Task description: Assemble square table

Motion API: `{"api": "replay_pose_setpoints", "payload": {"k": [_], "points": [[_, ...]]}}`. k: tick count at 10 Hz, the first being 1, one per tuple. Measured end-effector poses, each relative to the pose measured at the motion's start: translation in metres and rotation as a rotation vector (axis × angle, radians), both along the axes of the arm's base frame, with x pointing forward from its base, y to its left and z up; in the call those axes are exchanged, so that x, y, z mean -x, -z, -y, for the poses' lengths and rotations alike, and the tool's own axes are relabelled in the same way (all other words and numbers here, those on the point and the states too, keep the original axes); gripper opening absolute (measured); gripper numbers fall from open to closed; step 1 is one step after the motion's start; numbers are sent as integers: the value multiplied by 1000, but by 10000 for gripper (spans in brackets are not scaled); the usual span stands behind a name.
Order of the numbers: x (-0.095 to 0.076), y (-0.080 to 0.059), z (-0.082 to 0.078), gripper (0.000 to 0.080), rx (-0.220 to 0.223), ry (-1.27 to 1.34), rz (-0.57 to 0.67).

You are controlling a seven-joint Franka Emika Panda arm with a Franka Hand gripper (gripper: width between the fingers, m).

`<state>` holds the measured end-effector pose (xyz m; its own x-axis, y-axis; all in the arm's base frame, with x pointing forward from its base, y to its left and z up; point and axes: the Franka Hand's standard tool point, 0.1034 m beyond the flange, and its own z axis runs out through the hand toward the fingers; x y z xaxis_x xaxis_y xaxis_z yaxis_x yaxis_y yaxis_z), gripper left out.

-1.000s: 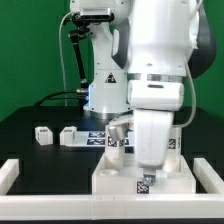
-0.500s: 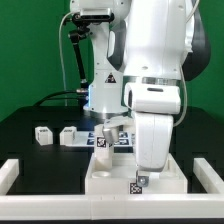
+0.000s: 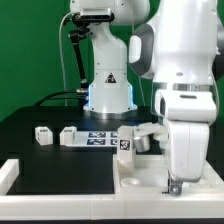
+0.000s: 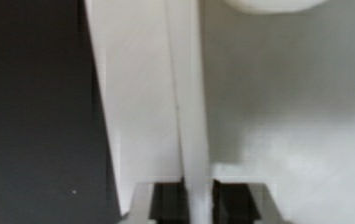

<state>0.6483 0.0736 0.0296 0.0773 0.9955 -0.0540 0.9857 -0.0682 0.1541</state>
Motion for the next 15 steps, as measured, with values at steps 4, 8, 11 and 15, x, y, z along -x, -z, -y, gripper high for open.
{"api": "replay_pose_setpoints", "payload": {"k": [4, 8, 11, 15], "points": [[0, 0, 1, 65, 18, -16, 1], [0, 1, 3, 448, 18, -12, 0], [0, 1, 4, 626, 18, -11, -1], [0, 1, 5, 649, 18, -8, -1]]}}
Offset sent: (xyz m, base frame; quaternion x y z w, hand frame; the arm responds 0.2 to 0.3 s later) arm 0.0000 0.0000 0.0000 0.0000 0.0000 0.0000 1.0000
